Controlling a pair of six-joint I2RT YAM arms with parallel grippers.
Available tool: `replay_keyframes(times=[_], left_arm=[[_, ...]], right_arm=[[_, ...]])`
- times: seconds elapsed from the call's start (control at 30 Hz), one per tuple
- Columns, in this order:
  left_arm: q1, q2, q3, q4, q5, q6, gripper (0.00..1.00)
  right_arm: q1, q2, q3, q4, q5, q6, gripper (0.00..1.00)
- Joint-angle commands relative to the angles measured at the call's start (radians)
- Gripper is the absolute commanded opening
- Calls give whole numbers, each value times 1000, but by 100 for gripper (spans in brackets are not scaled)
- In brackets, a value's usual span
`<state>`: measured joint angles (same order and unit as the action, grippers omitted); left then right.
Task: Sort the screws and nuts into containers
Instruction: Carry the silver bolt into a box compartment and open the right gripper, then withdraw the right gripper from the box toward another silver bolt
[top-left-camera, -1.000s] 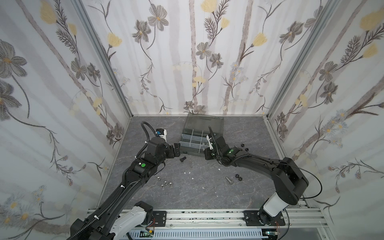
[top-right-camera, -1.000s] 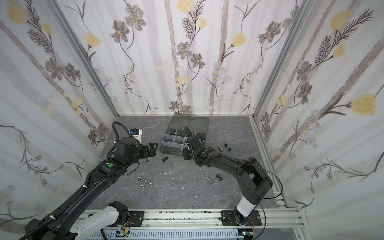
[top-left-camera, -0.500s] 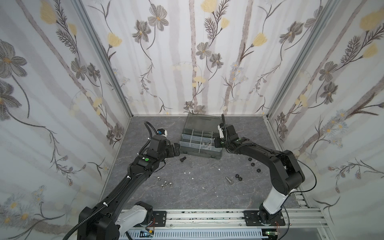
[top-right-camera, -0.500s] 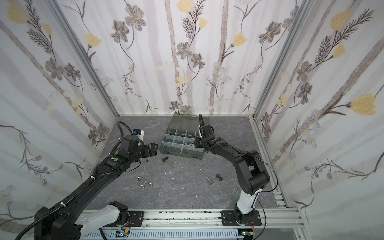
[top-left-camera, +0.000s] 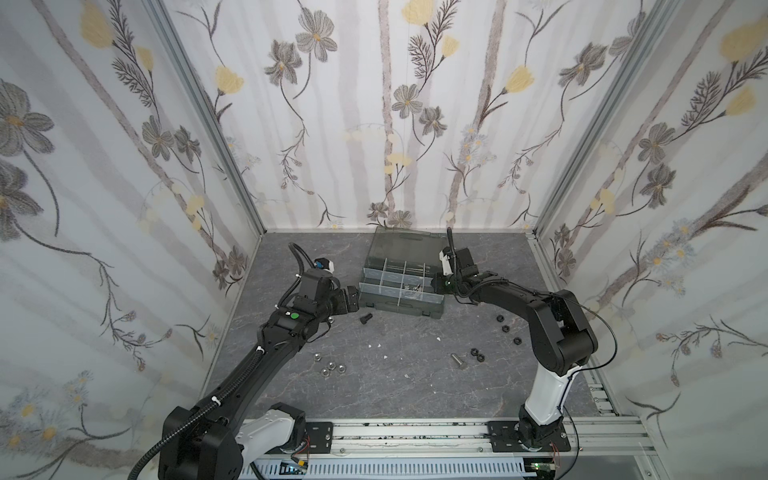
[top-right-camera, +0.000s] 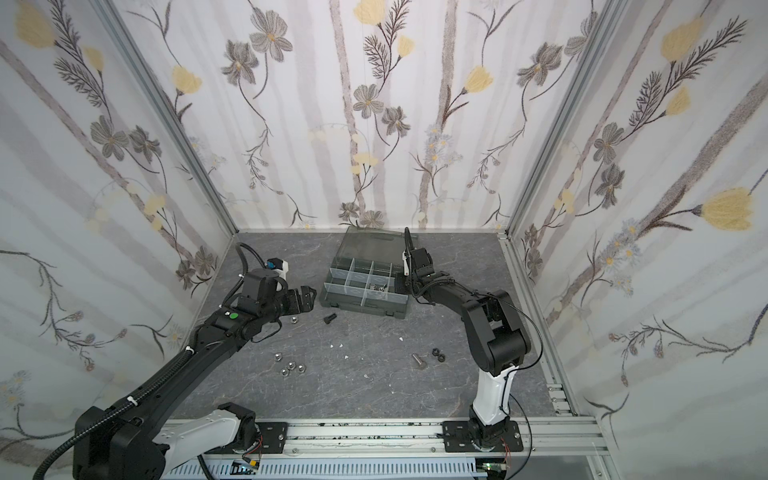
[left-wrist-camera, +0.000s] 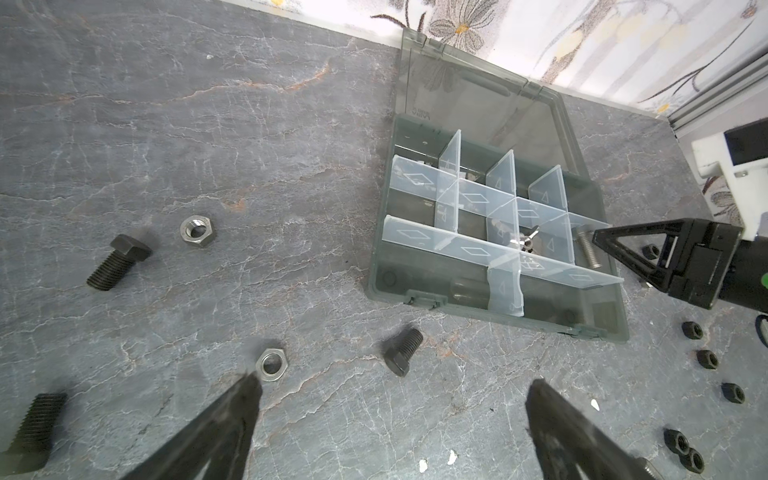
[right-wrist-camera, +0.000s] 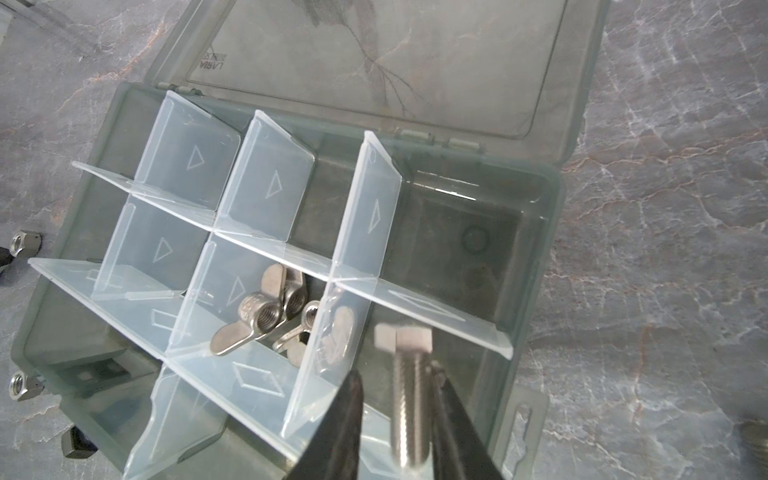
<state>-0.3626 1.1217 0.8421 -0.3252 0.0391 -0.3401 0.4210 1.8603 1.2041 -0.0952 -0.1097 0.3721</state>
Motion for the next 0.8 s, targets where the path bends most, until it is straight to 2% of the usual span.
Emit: replay_keyframes(times=[0.0, 0.13, 0.47, 0.77], left_arm=[[3, 0, -3, 32, 7, -4, 100], [3, -5, -5, 32, 10, -2, 100], [-12, -13, -13, 46, 62, -11, 100], [-179, 10, -18, 66, -2, -74, 100]], right_arm=[[-2, -8, 6, 23, -8, -13, 41], [-2, -40, 2, 12, -1, -15, 44], [32, -231, -124, -50, 57, -25, 43], [72, -466, -264, -197, 100, -51, 37]])
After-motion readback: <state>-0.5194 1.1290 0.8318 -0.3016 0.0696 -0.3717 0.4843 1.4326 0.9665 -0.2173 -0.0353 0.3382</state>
